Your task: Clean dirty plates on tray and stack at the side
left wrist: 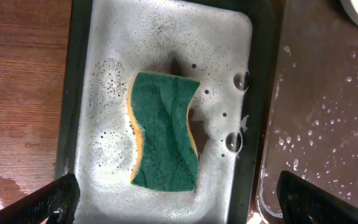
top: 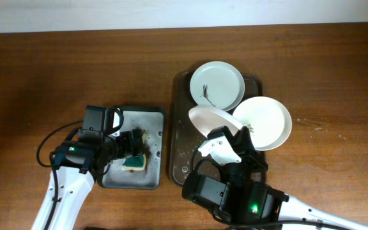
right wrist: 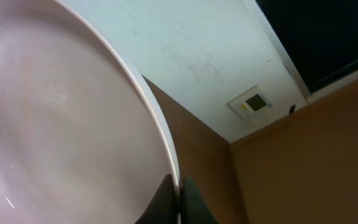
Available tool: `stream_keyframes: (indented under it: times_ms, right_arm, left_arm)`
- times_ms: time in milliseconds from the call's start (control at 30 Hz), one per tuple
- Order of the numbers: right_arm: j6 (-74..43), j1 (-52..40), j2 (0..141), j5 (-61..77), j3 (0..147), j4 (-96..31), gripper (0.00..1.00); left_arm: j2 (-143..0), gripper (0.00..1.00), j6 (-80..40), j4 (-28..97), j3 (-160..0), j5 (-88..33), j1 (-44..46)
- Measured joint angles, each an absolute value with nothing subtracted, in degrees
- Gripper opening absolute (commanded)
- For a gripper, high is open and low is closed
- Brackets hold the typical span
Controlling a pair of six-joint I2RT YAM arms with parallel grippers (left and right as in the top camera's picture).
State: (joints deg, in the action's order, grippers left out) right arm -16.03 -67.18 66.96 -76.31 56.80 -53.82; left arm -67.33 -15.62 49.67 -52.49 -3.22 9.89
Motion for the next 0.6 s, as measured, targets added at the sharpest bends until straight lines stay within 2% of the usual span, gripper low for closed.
stream_keyframes:
  times_ms: [333, 600]
  right_arm:
    - [-16.29, -67.18, 66.96, -76.23, 56.8, -53.54, 0.04]
    - [-19.92, -63.22, 67.07, -67.96, 57.12, -51.53, 0.04]
  left_arm:
    - [-67.33, 0.99, -15.62, 49.67, -52.49, -3.25, 9.89]
    - [-67.33, 0.99, -15.62, 49.67, -52.49, -3.22, 9.89]
